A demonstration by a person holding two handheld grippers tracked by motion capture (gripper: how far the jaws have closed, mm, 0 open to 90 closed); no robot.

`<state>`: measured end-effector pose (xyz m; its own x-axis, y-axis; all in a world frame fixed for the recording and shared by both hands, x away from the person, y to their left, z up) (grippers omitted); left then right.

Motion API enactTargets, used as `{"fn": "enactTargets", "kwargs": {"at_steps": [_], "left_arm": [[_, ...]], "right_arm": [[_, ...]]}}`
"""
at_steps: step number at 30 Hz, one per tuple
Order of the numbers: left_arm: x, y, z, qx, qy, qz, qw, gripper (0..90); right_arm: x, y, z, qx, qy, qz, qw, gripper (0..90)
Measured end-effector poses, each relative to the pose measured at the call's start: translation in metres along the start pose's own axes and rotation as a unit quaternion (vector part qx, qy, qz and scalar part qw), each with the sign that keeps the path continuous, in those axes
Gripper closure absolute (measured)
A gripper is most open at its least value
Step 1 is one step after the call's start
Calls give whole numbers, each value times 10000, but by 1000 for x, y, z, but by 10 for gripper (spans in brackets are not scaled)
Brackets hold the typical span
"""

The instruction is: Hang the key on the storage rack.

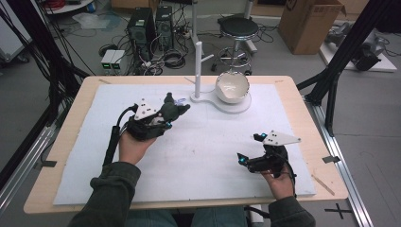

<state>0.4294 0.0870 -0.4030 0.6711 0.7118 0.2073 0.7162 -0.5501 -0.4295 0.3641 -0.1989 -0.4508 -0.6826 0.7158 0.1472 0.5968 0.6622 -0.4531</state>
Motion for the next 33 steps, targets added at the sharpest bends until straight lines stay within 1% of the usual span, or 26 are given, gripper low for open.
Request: {"fn": "enactTargets", "kwargs": {"at_steps": [3, 5, 7, 8, 11, 17, 18, 19, 21, 22, 26, 33], "left_arm": [[0, 0, -6, -116, -88, -19, 9999, 526], [2, 0, -10, -158, -102, -42, 9998, 527], [3, 0, -12, -179, -139, -37, 9997, 528], [4, 0, -13, -188, -143, -51, 9997, 528], [5, 1, -17, -194, -113, -54, 9997, 530], [6, 5, -28, -271, -152, -51, 9995, 532], [7, 5, -29, -256, -131, -56, 9996, 532], [8, 6, -31, -288, -178, -48, 9994, 533], [9, 7, -33, -279, -176, -55, 9994, 534], [9, 8, -35, -301, -210, -57, 9993, 534], [11, 10, -40, -276, -169, -32, 9995, 534], [13, 15, -55, -294, -143, -55, 9994, 534]], "right_arm": [[0, 0, 0, 2, 9, -5, 10000, 14], [0, 0, -1, -19, -8, -15, 10000, 14], [0, 0, 0, -7, 15, -16, 10000, 14], [0, 0, -1, -22, -21, -15, 10000, 14], [-1, 1, 0, -13, -42, -17, 10000, 14], [-1, 0, -1, -32, -8, -33, 10000, 14], [-1, 0, -1, -30, -3, -32, 10000, 14], [-1, 0, -1, -46, -20, -28, 10000, 14], [-1, 0, -1, -48, -18, -32, 10000, 14], [-1, 0, -1, -38, 5, -40, 10000, 14], [0, 0, -2, -50, -33, -50, 10000, 14], [1, 0, -3, -55, -4, -86, 9999, 14]]}}
Point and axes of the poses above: each handheld gripper's, and its own axes: y roughly forward along the jaws, z roughly out of its underside, x roughly to its left, the point moved 10 cm from there along y, roughly forward along the jaws, and after that the axes turned 8 degrees about y, right-handed, at the moved point
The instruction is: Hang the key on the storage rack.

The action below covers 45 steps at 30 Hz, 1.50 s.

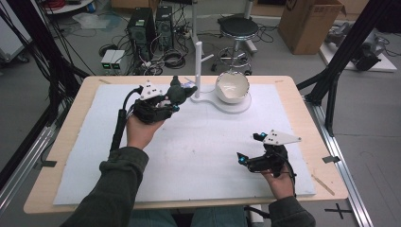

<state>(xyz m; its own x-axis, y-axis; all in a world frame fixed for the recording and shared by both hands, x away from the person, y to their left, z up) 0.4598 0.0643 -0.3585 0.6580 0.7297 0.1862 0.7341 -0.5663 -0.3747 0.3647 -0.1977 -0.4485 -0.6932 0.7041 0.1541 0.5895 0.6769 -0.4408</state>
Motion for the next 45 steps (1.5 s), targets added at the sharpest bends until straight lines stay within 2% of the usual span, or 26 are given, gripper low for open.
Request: {"fn": "enactTargets", "kwargs": {"at_steps": [6, 12, 17, 27, 34, 40, 45], "left_arm": [[2, 6, -9, -78, -116, 40, 9999, 535], [3, 14, -16, -54, -137, 99, 9998, 537], [6, 19, -23, -136, -300, 175, 9993, 538], [11, 29, -30, -106, -355, 108, 9993, 537], [16, 41, -24, 103, -297, -29, 9995, 537], [15, 49, -19, 235, -193, -101, 9995, 537], [14, 55, -18, 269, -178, -159, 9994, 537]], "right_arm": [[1, 0, -1, -19, -36, -18, 10000, 14], [1, 1, -1, -23, -34, -22, 10000, 14], [1, 0, -1, -23, -19, -40, 10000, 14], [1, -1, -1, -51, 6, -47, 10000, 14], [1, 0, -2, -70, -32, -52, 10000, 14], [0, -1, -2, -66, -2, -40, 10000, 14], [1, -1, -2, -70, -11, -40, 10000, 14]]}}
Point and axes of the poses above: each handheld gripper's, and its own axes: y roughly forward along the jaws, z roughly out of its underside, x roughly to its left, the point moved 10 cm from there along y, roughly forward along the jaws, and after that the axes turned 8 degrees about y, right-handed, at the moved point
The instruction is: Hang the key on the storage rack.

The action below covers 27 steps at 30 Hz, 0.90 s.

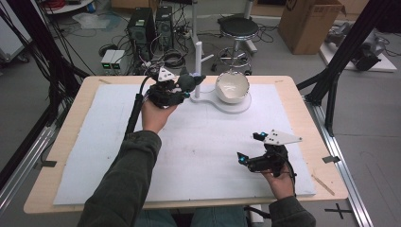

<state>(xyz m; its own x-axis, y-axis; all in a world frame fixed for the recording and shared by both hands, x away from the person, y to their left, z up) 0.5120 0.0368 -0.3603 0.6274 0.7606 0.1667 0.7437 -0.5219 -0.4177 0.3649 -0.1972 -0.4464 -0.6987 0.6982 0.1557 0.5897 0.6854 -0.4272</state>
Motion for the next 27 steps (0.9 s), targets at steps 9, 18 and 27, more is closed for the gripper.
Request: {"fn": "enactTargets", "kwargs": {"at_steps": [9, 18, 27], "left_arm": [[-3, 8, 4, 143, 117, -91, 9998, 536], [-6, 11, 7, 259, 252, -83, 9993, 535], [-8, 13, 9, 309, 286, -58, 9991, 535]], "right_arm": [[-1, 0, 0, -20, -9, -3, 10000, 14], [0, -1, 0, -4, 13, -11, 10000, 14], [-1, -1, 0, -29, -3, -22, 10000, 14]]}}
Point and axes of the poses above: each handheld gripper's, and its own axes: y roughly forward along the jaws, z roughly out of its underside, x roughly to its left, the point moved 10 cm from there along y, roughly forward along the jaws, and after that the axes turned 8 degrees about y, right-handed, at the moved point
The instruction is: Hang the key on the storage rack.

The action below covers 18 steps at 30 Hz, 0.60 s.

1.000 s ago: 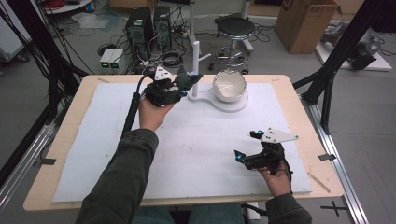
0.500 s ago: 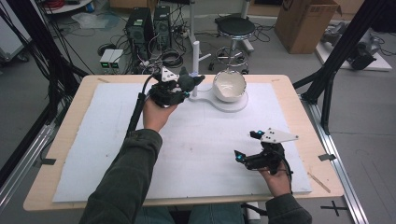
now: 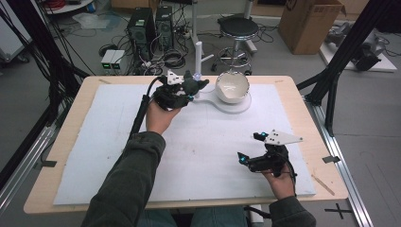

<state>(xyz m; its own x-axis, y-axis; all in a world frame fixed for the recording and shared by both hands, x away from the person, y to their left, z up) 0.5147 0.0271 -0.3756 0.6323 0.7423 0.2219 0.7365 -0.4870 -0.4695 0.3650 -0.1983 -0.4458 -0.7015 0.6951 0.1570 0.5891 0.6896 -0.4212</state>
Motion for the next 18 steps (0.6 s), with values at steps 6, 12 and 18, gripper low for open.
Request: {"fn": "enactTargets", "kwargs": {"at_steps": [6, 12, 18], "left_arm": [[2, 2, 3, 66, -59, -27, 10000, 534], [5, 3, 5, 110, -118, -76, 9998, 534], [7, 6, 9, 203, -197, -97, 9996, 532]], "right_arm": [[0, 0, 0, -12, -4, 5, 10000, 14], [0, 0, 0, -3, -3, 4, 10000, 14], [1, -1, 0, 4, 29, -5, 10000, 14]]}}
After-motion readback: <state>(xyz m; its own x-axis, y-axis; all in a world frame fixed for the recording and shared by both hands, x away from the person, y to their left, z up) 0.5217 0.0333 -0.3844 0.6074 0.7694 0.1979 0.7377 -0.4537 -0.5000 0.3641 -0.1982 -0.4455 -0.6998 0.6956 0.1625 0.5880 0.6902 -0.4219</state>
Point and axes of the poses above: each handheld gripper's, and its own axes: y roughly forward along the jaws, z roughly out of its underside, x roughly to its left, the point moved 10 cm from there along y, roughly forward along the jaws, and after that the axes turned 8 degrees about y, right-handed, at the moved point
